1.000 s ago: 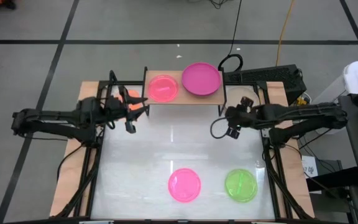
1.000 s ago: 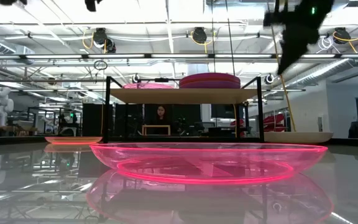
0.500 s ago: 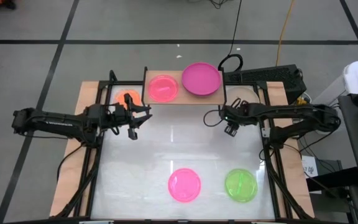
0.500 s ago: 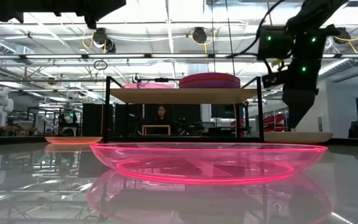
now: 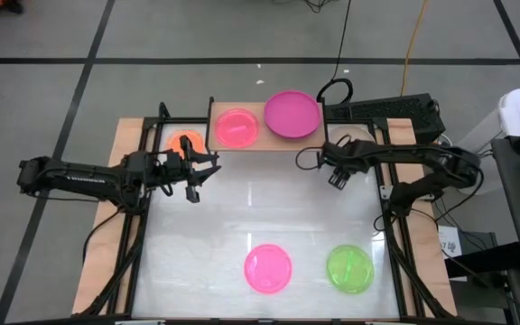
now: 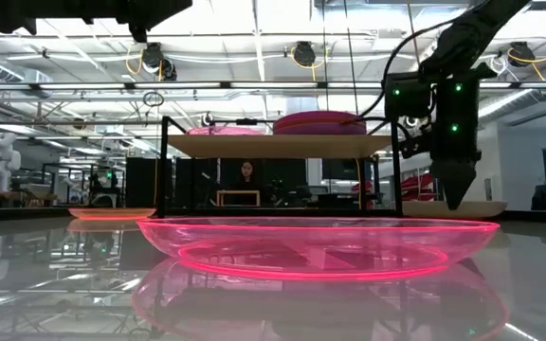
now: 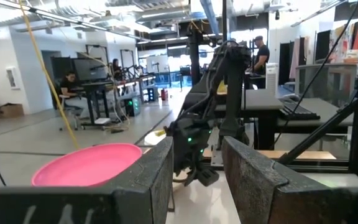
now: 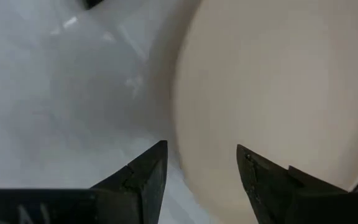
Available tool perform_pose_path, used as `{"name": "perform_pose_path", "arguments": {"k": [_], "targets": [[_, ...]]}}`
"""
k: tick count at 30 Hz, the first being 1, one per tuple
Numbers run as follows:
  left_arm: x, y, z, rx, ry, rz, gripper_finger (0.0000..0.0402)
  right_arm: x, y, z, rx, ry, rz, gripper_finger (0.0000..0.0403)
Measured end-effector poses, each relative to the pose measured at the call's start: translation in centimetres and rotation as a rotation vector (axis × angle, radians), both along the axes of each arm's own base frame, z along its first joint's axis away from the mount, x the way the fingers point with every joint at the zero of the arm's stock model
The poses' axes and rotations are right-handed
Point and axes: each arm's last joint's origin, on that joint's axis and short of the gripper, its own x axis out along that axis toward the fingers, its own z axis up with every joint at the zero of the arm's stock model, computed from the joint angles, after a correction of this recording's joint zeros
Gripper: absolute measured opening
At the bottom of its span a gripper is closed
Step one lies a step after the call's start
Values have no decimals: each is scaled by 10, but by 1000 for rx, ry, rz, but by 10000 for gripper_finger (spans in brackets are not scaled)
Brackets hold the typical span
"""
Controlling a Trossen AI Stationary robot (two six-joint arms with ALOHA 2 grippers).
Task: Place and stack plates onto a shelf
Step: Stack the brown plate on top of the pink plate on the shelf
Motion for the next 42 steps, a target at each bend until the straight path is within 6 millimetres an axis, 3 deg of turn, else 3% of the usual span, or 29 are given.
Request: {"name": "perform_pose_path", "arguments": {"k": [8, 12, 17, 24, 32, 42], "targets": [[0, 0, -3, -11, 25, -2, 145, -1, 0, -11, 19, 36, 6, 165], [1, 0, -3, -15, 34, -2, 145, -3, 1, -11, 33, 58, -2, 119], [1, 0, -3, -18, 35, -1, 145, -4, 5, -10, 124, 23, 5, 19], [1, 0, -3, -27, 33, -2, 145, -5, 17, -1, 225, -13, -28, 5], [1, 0, -3, -43, 30, -5, 145, -16, 25, 38, 134, -121, -233, 1], [1, -1, -4, -44, 38, -14, 145, -37, 33, 105, -42, -473, -219, 0]]}}
